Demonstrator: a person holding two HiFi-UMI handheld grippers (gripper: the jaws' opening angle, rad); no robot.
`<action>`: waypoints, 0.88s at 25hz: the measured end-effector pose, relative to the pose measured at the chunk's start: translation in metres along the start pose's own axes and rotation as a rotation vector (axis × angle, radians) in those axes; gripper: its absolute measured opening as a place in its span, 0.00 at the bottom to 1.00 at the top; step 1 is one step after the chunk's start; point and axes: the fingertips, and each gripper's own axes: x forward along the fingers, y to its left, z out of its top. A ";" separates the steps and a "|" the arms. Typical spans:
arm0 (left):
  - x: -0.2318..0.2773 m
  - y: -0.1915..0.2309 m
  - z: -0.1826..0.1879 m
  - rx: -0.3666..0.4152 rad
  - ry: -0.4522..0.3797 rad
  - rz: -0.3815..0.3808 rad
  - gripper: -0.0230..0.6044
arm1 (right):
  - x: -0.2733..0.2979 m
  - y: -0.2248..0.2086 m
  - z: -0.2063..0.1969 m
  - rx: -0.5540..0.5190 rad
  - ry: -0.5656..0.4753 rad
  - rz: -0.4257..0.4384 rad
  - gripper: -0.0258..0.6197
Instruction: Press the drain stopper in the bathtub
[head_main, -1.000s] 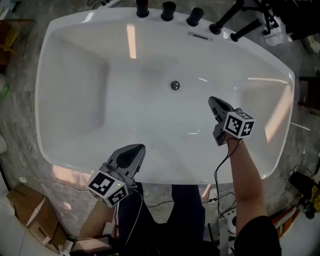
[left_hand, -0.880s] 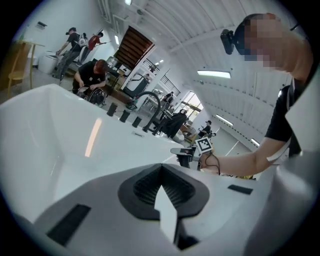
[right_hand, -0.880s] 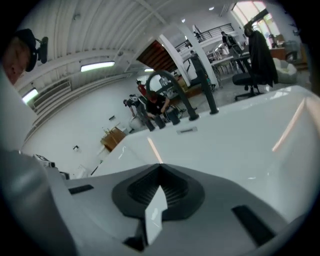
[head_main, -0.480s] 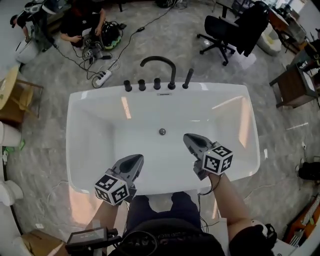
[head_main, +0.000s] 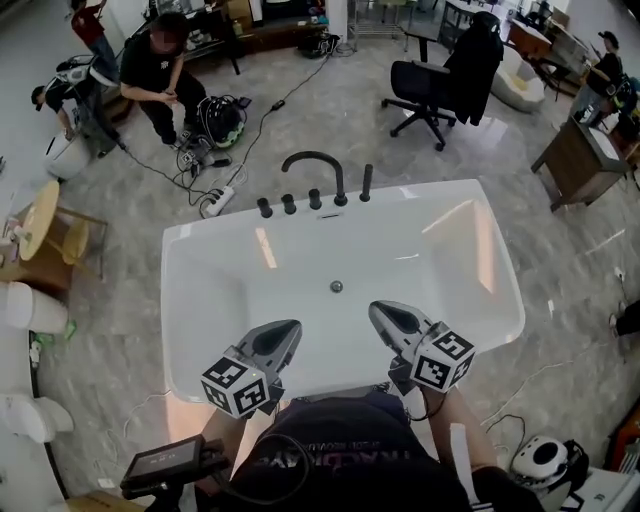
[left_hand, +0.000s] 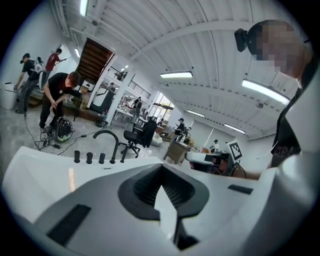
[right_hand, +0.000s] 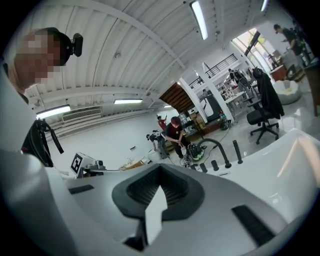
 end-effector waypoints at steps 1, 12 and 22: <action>-0.001 -0.004 0.002 0.006 -0.003 -0.002 0.05 | -0.006 0.006 0.002 -0.010 -0.006 0.005 0.06; -0.006 -0.051 0.014 0.033 -0.054 -0.045 0.05 | -0.042 0.053 0.009 -0.095 -0.038 0.017 0.06; -0.001 -0.065 0.004 0.048 -0.059 -0.065 0.05 | -0.047 0.062 0.001 -0.138 -0.024 0.014 0.06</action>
